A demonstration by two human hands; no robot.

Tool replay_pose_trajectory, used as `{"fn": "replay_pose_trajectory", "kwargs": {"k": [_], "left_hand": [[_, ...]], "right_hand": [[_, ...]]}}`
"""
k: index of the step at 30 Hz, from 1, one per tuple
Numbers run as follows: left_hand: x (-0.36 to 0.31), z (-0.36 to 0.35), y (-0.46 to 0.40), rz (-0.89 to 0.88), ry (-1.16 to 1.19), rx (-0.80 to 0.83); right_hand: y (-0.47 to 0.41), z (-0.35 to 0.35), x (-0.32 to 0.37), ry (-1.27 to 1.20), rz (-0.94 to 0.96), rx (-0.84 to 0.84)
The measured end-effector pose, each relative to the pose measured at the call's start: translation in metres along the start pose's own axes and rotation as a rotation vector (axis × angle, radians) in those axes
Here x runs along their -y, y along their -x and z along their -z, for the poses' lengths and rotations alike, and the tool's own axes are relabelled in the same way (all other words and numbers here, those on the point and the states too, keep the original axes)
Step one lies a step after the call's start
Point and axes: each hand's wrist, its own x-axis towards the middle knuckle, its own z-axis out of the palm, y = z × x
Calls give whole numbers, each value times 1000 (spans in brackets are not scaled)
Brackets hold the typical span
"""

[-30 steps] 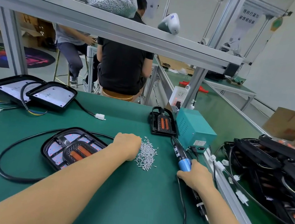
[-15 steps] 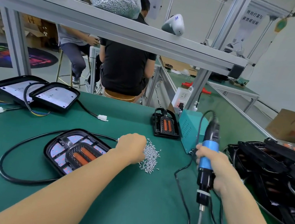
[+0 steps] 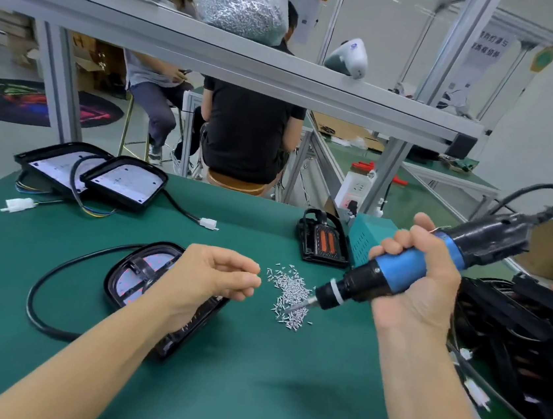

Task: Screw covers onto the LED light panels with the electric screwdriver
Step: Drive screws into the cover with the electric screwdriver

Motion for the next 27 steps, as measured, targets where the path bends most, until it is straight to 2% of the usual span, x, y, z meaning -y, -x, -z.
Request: {"fn": "replay_pose_trajectory", "kwargs": {"k": [4,9,27], "left_hand": [[0,8,18,14,153,1],[-2,12,31,7,251,-27],[-8,22,41,-64,86,-88]], "right_hand": [[11,-25,-13,-136,51,35],[22,-40,-28,-129,113,118],[28,-53,-41,-106,117,148]]}}
